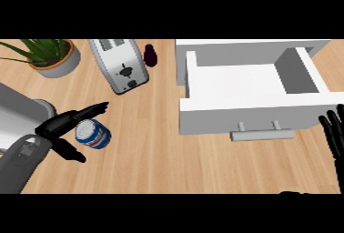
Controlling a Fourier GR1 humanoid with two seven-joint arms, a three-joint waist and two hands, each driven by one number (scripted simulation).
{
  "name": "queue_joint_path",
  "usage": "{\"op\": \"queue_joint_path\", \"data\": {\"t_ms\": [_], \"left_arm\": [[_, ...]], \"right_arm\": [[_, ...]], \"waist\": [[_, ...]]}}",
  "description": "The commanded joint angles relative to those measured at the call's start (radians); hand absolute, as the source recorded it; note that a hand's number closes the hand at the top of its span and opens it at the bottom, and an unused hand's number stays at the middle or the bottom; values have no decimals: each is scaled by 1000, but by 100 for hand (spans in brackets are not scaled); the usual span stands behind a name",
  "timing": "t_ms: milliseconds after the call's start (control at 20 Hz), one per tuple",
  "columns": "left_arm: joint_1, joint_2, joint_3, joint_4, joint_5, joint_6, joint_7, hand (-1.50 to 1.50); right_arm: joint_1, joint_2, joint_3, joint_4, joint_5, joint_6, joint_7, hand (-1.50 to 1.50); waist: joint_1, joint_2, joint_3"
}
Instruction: Pick up the can, place it into the drawer and close the drawer
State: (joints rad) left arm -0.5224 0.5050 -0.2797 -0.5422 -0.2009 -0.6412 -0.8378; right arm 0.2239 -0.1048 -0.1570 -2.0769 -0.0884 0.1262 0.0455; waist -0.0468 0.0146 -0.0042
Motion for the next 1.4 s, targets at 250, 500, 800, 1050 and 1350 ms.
{"op": "queue_joint_path", "data": {"t_ms": [250, 500, 800, 1050, 1350], "left_arm": [[-29, -34, -52, 121, -11, -129, -203, -150], [-74, -52, -71, 138, -3, -149, -168, -150], [-94, -101, -103, 126, -2, -132, -171, -150], [-85, -74, -125, 150, -1, -161, -209, -150], [-63, -117, -158, 113, 19, -168, -212, 150]], "right_arm": [[19, 8, -3, 3, -12, 13, -11, -150], [59, -1, -8, -82, -29, 21, 37, -150], [33, -1, -26, -18, -23, 21, -1, -150], [88, 9, -13, -97, -38, 33, 18, -150], [67, 21, -25, -55, -34, 20, 4, -150]], "waist": [[1, 0, 0], [2, -6, 1], [14, -7, 2], [4, -7, 2], [19, -8, 3]]}}
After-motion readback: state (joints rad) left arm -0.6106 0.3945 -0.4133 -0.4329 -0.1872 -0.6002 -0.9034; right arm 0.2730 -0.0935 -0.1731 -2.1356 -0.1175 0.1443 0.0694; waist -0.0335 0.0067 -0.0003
